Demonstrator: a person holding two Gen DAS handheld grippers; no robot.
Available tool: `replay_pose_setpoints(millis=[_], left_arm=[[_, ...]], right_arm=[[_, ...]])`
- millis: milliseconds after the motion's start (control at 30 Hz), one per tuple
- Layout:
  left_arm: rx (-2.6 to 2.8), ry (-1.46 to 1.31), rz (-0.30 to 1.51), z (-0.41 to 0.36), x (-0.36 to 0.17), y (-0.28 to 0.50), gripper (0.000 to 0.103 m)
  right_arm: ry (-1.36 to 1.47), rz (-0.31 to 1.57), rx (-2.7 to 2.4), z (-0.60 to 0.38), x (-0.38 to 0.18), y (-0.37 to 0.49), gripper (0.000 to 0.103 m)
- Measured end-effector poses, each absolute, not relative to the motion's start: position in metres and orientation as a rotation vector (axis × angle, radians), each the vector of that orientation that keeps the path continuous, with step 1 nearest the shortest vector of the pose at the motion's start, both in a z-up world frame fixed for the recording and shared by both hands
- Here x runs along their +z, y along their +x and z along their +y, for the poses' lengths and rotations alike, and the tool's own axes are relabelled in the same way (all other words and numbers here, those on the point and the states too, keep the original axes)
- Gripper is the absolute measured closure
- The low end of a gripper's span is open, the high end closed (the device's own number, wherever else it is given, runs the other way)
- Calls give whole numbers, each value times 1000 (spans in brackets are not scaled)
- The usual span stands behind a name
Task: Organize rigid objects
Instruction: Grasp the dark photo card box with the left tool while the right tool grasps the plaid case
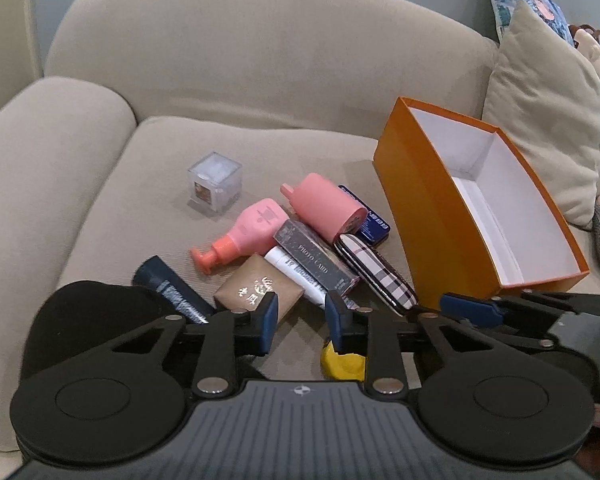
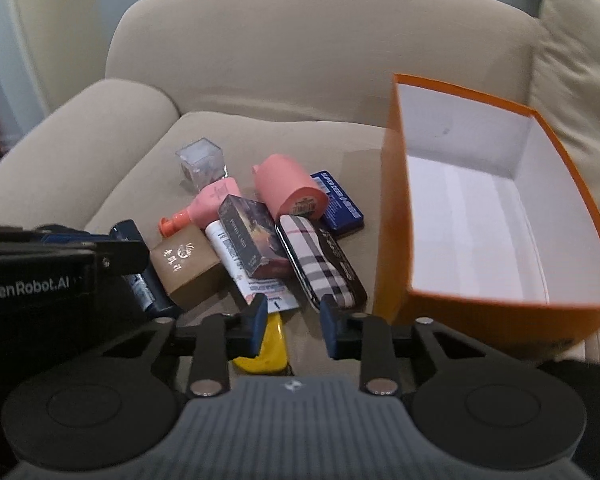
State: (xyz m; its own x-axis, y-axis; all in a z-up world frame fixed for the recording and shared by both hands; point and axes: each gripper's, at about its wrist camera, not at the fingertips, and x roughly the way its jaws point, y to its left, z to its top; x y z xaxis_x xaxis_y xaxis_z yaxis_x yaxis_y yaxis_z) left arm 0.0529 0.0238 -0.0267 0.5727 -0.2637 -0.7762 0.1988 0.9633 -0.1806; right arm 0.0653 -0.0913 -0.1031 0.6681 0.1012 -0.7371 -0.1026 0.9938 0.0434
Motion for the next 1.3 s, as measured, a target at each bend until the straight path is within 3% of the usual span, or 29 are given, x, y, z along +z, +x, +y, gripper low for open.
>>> replay_pose_setpoints(millis=[667,700,833,1033,1267,1300], left_arm=[[-322,-196,1069,28,-67,122,70],[-321,-203,1073,27,-68,125,69],[-298,-237,1091,24,-71,140,47],[-274,-272,1159,14,-84,170,41],[-270,-231,1177,-4,-92,189,42],[-266,-211,1168,-6,-91,188,50]], right_arm=[[-429,970,190,-59,-153,152,75],[-432,976,195,-59,-151,153,77],[-380,992,195,-67,-138,163,82],[-333,1029,221,-76,-133,180,82],[-311,1044,255,-80,-136,191,80],[-305,1044,259,-81,-135,191,79]])
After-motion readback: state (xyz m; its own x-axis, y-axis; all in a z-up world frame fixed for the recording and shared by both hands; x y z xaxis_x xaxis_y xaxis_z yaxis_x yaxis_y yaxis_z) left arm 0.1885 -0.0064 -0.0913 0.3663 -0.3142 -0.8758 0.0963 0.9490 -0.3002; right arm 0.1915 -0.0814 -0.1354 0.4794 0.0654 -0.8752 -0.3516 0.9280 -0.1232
